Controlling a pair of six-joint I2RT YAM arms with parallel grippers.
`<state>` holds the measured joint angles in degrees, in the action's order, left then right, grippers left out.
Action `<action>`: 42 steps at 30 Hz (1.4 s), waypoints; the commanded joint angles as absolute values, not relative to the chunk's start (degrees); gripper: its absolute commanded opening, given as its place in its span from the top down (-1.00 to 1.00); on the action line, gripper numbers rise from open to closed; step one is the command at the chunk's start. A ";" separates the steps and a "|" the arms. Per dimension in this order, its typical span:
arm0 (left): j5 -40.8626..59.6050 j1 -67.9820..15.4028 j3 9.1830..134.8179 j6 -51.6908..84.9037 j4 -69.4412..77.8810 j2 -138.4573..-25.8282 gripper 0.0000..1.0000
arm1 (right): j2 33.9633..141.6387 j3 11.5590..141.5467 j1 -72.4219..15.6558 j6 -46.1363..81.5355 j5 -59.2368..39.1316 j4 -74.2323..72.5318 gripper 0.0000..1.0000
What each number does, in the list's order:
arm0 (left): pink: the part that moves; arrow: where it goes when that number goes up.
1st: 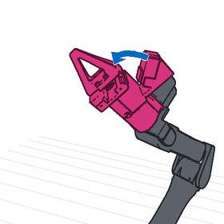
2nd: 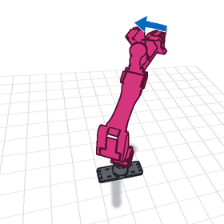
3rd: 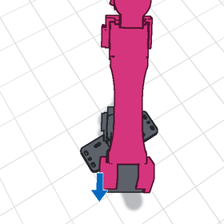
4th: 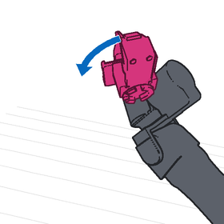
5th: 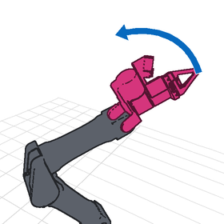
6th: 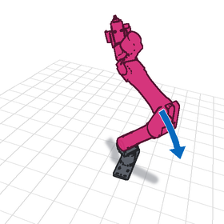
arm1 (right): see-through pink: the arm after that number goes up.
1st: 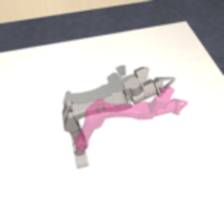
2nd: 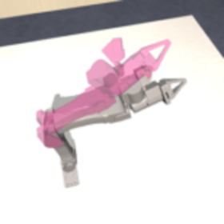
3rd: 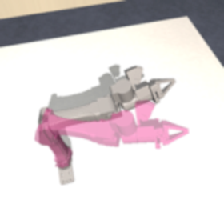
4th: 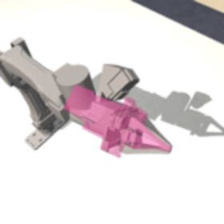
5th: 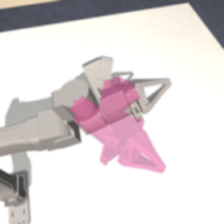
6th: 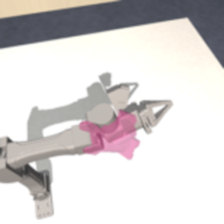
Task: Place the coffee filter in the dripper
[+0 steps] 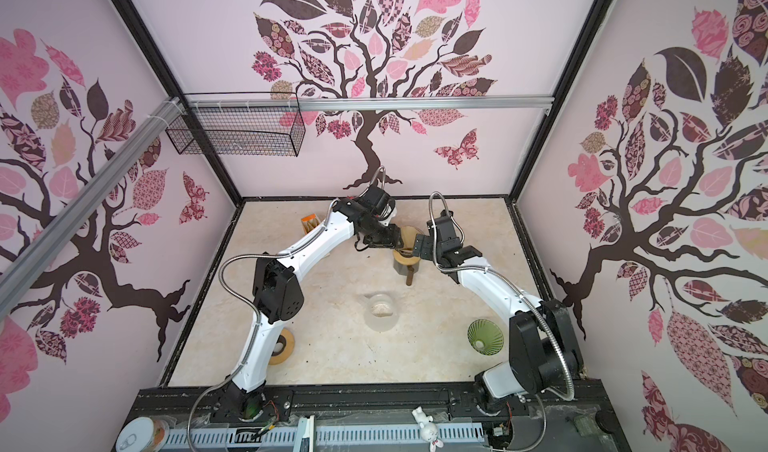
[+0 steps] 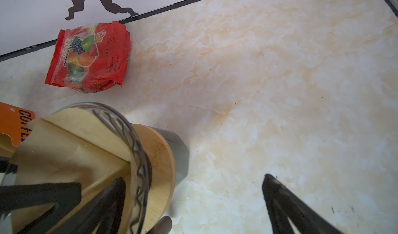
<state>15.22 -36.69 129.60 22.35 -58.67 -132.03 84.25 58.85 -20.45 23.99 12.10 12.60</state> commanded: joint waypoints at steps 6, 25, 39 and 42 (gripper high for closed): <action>14.50 -36.99 131.40 21.93 -59.29 -133.33 -0.15 | 82.76 59.15 -20.66 22.76 11.82 12.45 -1.00; 18.37 -36.07 132.17 24.89 -55.73 -126.58 -0.15 | 82.46 60.12 -20.66 22.41 11.25 12.50 -1.00; 17.76 -35.86 116.80 28.21 -45.96 -112.54 -0.17 | 81.08 61.35 -20.65 22.33 10.90 12.64 -1.00; 17.32 -35.93 114.91 28.00 -45.62 -110.96 -0.16 | 80.87 61.78 -20.65 22.33 10.81 12.68 -1.00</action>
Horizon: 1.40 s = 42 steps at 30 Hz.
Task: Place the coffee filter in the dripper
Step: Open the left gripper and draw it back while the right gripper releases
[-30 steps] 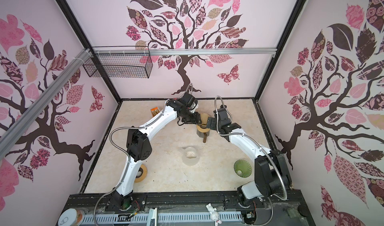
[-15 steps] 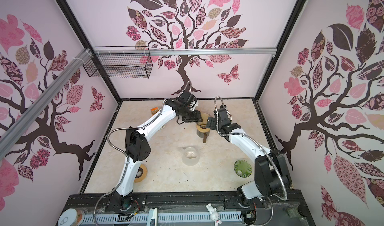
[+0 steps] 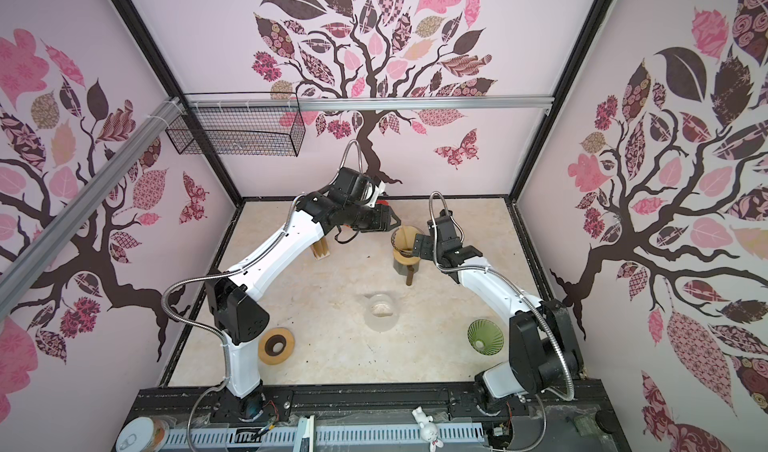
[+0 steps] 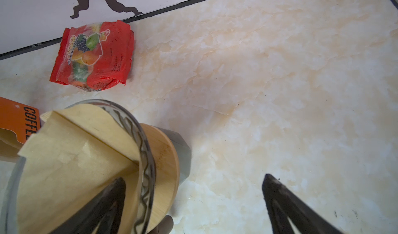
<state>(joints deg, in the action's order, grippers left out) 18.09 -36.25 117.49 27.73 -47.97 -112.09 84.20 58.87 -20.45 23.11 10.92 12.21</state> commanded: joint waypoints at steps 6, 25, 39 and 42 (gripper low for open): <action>17.14 -35.71 109.57 28.01 -43.71 -107.70 -0.17 | 80.40 62.64 -20.65 22.24 10.46 12.72 -1.00; 16.63 -34.02 96.90 28.34 -37.77 -94.93 -0.20 | 72.15 61.61 -20.65 24.41 9.75 11.45 -1.00; 14.44 -29.25 76.81 25.14 -32.82 -73.96 -0.50 | 58.50 52.29 -21.29 24.95 6.02 13.92 -1.00; 12.17 -29.00 72.27 23.67 -32.62 -69.83 -0.65 | 55.57 48.60 -21.57 25.03 5.90 14.84 -1.00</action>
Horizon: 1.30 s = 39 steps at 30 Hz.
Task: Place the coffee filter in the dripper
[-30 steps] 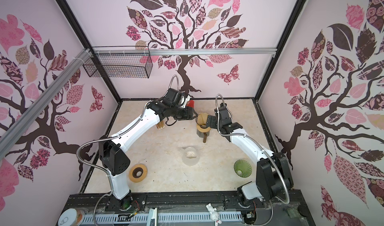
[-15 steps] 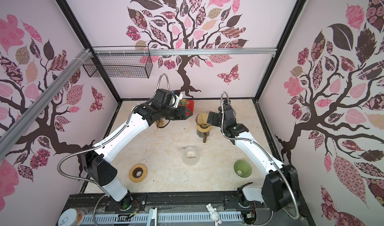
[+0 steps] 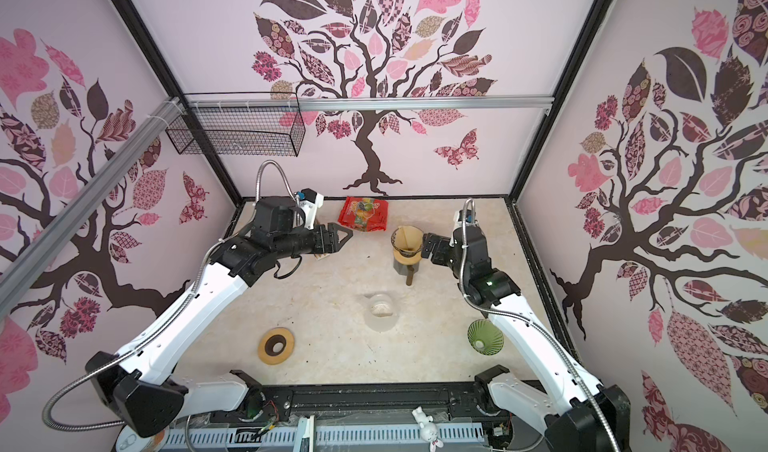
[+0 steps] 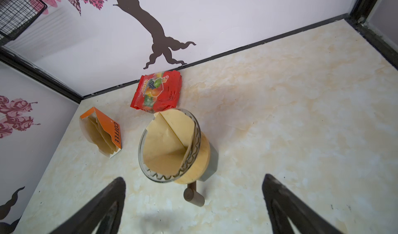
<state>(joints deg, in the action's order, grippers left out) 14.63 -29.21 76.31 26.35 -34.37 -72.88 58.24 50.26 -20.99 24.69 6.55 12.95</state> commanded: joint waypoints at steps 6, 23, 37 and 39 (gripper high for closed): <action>9.29 -28.59 62.11 21.88 -29.09 -61.52 -0.94 | 53.65 39.59 -24.57 26.08 5.89 11.90 -1.00; 11.96 -28.32 59.25 21.97 -28.13 -60.91 -0.94 | 68.91 33.37 -28.04 27.60 0.81 -5.93 -0.31; 14.52 -27.45 58.71 22.76 -27.17 -62.29 -0.94 | 79.52 37.34 -28.28 28.71 0.93 -11.38 -0.04; 15.10 -27.18 58.71 23.11 -26.99 -62.53 -0.94 | 80.38 37.61 -28.23 28.99 0.79 -12.09 -0.02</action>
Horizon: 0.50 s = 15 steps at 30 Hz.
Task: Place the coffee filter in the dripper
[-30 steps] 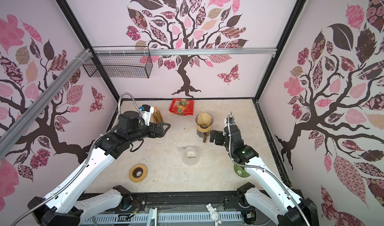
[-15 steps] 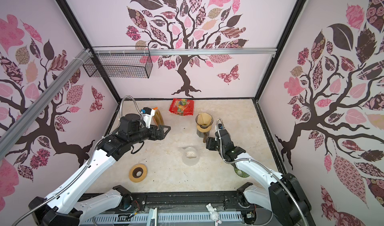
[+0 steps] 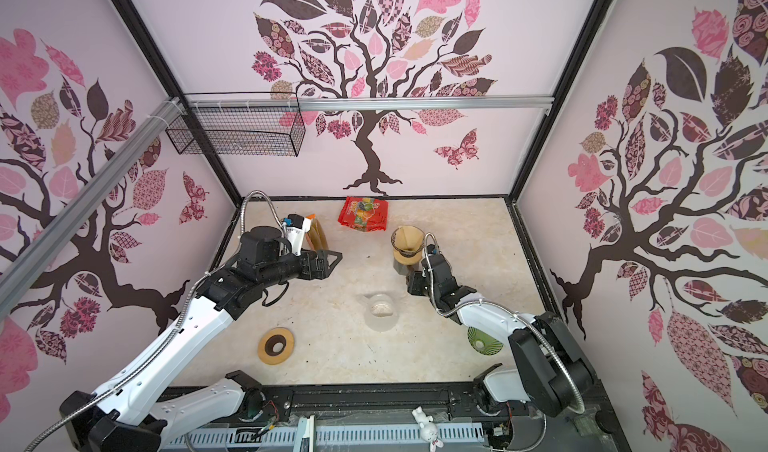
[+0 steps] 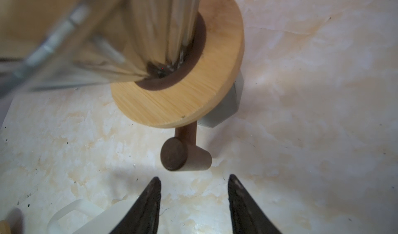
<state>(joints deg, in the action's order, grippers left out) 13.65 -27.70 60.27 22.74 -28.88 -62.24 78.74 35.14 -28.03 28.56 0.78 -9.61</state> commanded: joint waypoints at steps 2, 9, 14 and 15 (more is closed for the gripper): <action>15.41 -26.99 58.74 23.36 -27.03 -62.68 -0.94 | 81.28 38.13 -28.22 29.09 1.01 -12.07 0.02; 16.48 -26.87 58.63 23.73 -26.72 -62.57 -0.94 | 82.76 38.87 -28.30 29.44 1.41 -13.37 0.21; 16.70 -26.77 58.57 23.81 -26.66 -62.49 -0.94 | 83.92 39.60 -28.32 29.70 1.74 -13.45 0.27; 16.74 -26.79 58.59 23.75 -26.63 -62.47 -0.94 | 84.14 39.71 -28.35 29.78 1.82 -13.51 0.28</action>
